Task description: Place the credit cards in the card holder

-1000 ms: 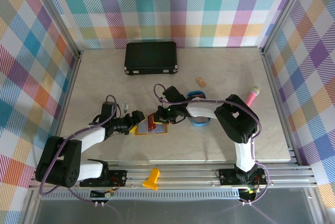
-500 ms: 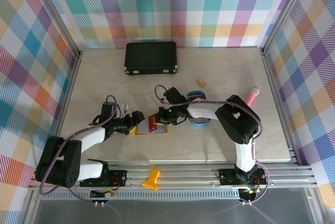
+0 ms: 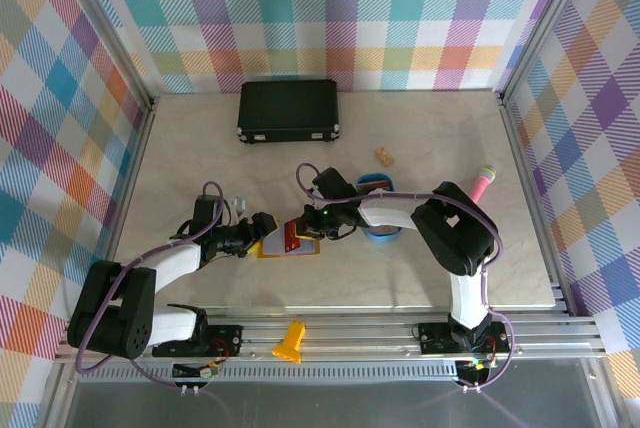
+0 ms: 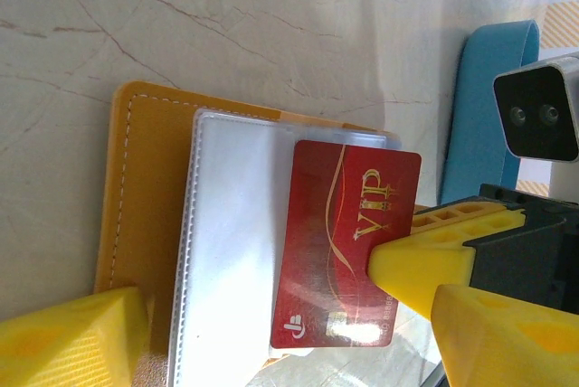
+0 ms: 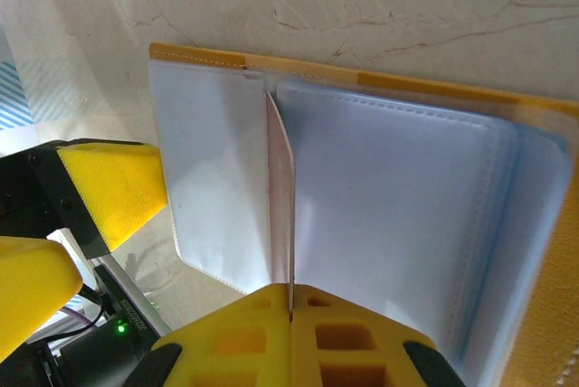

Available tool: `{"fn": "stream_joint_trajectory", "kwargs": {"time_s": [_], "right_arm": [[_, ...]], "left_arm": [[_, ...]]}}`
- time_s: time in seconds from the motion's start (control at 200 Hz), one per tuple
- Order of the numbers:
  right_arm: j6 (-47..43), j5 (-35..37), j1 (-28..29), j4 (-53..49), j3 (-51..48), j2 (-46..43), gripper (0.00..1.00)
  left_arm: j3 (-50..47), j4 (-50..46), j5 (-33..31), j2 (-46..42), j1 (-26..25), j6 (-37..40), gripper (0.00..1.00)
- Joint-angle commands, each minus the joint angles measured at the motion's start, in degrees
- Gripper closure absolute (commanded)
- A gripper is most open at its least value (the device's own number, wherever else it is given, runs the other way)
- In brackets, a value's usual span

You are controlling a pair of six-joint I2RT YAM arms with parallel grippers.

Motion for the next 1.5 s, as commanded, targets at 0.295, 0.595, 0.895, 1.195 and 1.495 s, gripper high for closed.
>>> {"fn": "stream_joint_trajectory", "kwargs": {"time_s": [0.295, 0.595, 0.895, 1.195, 1.495], "right_arm": [[3.0, 3.3, -0.1, 1.7, -3.3, -3.0, 1.0], [2.2, 1.8, -0.1, 0.9, -2.4, -1.8, 1.0], [3.6, -2.1, 0.0, 3.6, -2.6, 1.2, 1.0], [3.5, -2.6, 0.0, 4.8, -3.4, 2.8, 1.0], [4.9, -3.3, 0.0, 11.2, -5.4, 4.2, 1.0]], "left_arm": [[-1.3, -2.5, -1.0, -0.2, 0.1, 1.5, 0.18], [-1.2, -2.5, -0.9, 0.0, 0.0, 1.6, 0.18], [-1.1, -2.8, -1.2, 0.5, 0.0, 1.8, 0.18], [-0.9, -3.7, -1.9, 0.4, -0.3, 2.0, 0.19], [-0.4, -4.7, -2.7, 1.0, -0.9, 2.5, 0.19]]}}
